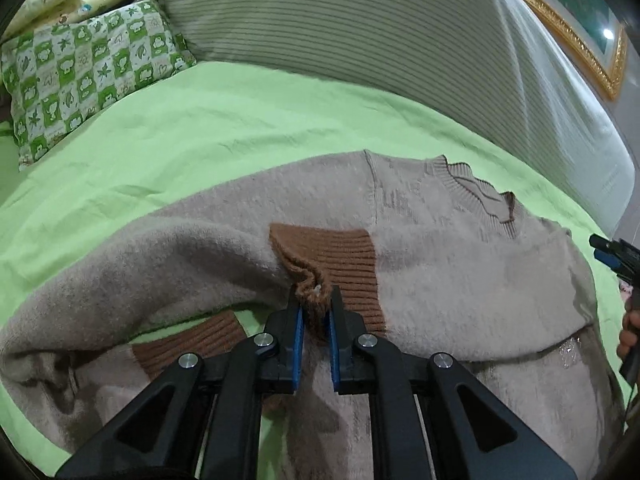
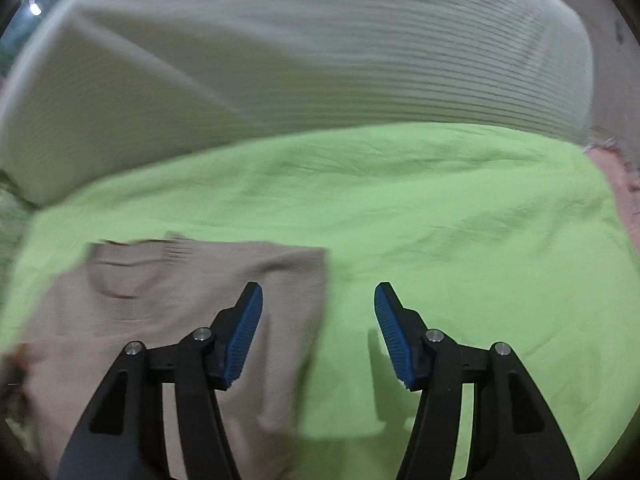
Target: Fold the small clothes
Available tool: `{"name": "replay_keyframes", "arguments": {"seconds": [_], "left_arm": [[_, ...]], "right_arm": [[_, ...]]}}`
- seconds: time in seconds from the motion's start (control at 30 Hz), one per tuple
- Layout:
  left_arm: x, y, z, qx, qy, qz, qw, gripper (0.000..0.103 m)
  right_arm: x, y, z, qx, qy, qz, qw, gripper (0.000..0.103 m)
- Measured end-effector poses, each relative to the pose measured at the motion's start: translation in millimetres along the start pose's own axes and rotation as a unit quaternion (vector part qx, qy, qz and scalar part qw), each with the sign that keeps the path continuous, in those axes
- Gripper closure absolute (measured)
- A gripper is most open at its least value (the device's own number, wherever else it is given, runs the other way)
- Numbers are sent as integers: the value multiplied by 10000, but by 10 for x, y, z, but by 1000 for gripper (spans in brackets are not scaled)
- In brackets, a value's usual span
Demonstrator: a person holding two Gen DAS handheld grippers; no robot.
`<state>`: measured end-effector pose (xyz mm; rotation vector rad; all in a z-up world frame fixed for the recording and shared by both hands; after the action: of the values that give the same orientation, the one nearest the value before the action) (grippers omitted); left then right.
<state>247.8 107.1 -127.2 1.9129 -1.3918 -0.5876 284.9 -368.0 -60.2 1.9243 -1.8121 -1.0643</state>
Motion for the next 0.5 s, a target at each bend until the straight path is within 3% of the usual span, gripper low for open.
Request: {"name": "replay_keyframes", "arguments": {"seconds": [0.07, 0.1, 0.17, 0.23, 0.27, 0.3, 0.43, 0.5], "left_arm": [[-17, -1, 30, -76, -39, -43, 10000, 88], [-29, 15, 42, -127, -35, -43, 9999, 84], [-74, 79, 67, -251, 110, 52, 9996, 74], [-121, 227, 109, -311, 271, 222, 9989, 63], [-173, 314, 145, -334, 379, 244, 9984, 46], [-237, 386, 182, -351, 510, 250, 9978, 35], [-505, 510, 360, -609, 1082, 360, 9916, 35], [-713, 479, 468, -889, 1672, 499, 9807, 30]], "right_arm": [[-133, -62, 186, -327, 124, -380, 9987, 44], [-107, -131, 316, -595, 297, -165, 9976, 44], [159, -288, 579, -1215, 872, 1012, 9836, 43], [285, -239, 616, -1096, 808, 1149, 9840, 42], [305, -137, 583, -966, 546, 1107, 9876, 42], [273, -77, 558, -861, 474, 1050, 9896, 42], [-99, 290, 449, -298, 613, 556, 9961, 40], [-283, 397, 490, -192, 585, 250, 9978, 39]]}}
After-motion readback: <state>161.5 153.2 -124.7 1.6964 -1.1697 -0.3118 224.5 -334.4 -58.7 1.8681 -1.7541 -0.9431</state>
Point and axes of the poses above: each gripper's, at about its wrist camera, not at the fingertips, and y roughly against the way its jaws point, x to its right, z to its underside, the point moved 9 cm from there along -y, roughly the way its jaws point, and after that the axes turned 12 degrees about -z, right-handed, at the moved point
